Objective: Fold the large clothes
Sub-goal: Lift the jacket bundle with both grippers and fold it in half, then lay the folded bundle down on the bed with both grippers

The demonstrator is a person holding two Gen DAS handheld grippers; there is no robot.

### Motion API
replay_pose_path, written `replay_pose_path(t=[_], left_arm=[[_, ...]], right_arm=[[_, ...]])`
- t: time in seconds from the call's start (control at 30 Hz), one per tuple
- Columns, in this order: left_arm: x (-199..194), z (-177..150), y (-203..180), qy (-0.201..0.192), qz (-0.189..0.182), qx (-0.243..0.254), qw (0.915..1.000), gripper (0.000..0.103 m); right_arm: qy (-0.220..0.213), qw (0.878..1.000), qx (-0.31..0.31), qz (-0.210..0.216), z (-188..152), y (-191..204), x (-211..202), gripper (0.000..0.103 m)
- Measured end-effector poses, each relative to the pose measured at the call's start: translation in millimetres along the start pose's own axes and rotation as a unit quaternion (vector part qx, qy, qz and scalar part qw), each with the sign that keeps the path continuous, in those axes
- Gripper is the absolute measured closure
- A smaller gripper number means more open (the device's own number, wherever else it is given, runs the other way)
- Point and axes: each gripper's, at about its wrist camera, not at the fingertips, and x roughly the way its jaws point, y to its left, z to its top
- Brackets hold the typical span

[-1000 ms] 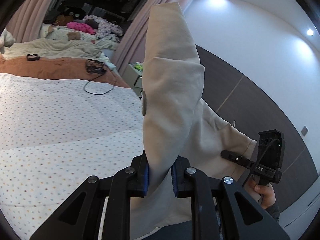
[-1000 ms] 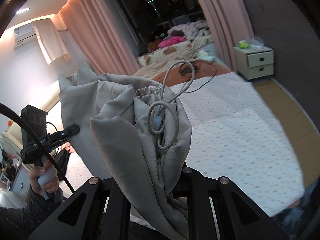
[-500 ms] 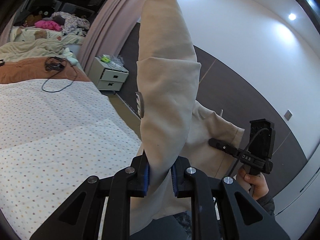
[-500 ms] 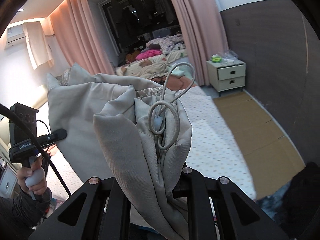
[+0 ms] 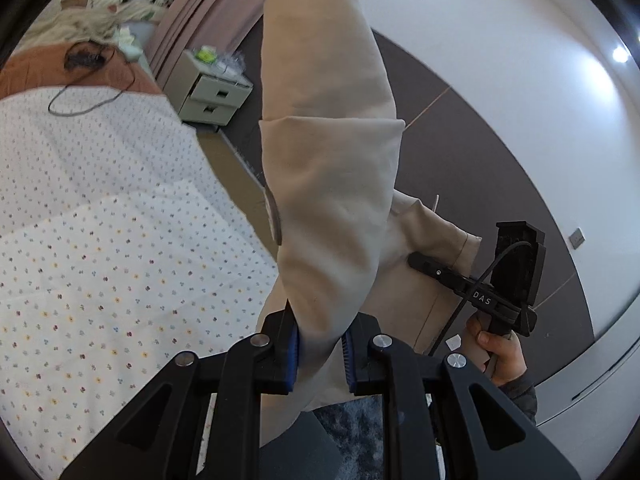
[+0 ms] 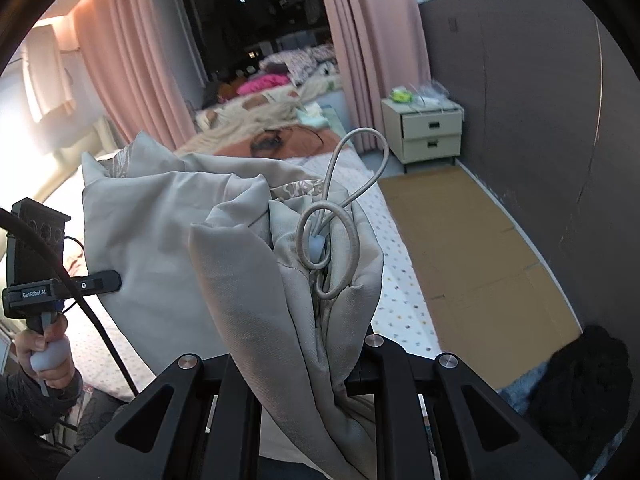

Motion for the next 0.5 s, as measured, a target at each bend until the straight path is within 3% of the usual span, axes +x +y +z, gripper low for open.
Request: replay_pose_path(t=[0.5], left_arm=[[98,56,132,0.06,0.059,-0.062,0.9946,0.084]], right_arm=[[0.118,0.992,0.009,-0.04,77,-13,168,0.092]])
